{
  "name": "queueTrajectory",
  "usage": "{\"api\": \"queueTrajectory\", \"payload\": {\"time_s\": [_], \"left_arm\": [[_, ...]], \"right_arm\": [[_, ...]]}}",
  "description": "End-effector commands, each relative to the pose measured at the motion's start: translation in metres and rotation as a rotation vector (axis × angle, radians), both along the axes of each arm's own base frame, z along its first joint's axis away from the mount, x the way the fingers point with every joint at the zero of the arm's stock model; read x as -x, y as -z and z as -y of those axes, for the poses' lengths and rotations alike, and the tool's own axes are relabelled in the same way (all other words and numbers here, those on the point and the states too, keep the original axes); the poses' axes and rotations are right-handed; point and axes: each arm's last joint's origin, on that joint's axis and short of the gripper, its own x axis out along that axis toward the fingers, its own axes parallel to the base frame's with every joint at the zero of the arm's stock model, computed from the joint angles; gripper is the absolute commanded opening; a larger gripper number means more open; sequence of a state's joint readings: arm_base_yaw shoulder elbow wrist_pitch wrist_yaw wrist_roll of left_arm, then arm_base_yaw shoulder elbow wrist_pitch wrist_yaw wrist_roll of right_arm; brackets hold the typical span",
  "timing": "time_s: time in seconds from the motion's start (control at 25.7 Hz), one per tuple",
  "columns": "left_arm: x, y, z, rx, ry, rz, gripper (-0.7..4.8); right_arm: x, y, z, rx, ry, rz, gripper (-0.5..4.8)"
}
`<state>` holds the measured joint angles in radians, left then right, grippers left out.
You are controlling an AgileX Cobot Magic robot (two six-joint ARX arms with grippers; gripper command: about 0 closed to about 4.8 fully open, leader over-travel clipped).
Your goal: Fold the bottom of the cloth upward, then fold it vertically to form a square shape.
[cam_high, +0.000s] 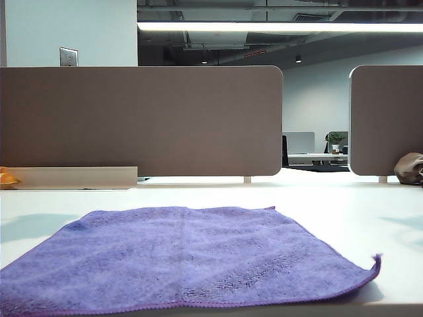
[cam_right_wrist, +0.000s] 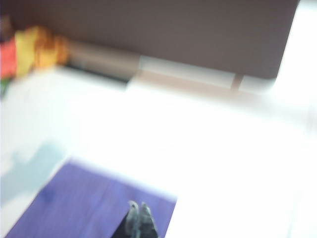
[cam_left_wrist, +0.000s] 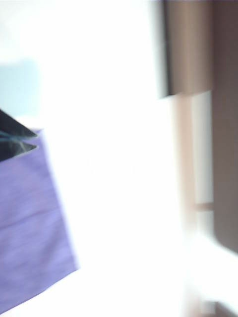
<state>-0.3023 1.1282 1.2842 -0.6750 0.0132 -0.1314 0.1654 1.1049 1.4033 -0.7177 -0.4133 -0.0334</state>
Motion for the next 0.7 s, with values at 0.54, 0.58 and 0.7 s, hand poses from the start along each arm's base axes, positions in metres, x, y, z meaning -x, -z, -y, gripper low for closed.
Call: {"api": "queueTrajectory", "payload": {"time_s": [0.54,0.58,0.7], "left_arm": [[0.044,0.123,-0.001,0.107,0.113,-0.781,-0.01],[0.053,0.126,-0.002,0.126,0.109,-0.773,-0.01],[0.073,0.132,-0.005,0.188,0.089,-0.724,-0.01]], "right_arm": [[0.030,0.164,-0.061,0.287,-0.313,-0.765,0.21],[0.034,0.168,-0.061,0.287,-0.306,-0.765,0.21],[0.045,0.180,-0.059,0.255,-0.277,-0.761,0.21]]}}
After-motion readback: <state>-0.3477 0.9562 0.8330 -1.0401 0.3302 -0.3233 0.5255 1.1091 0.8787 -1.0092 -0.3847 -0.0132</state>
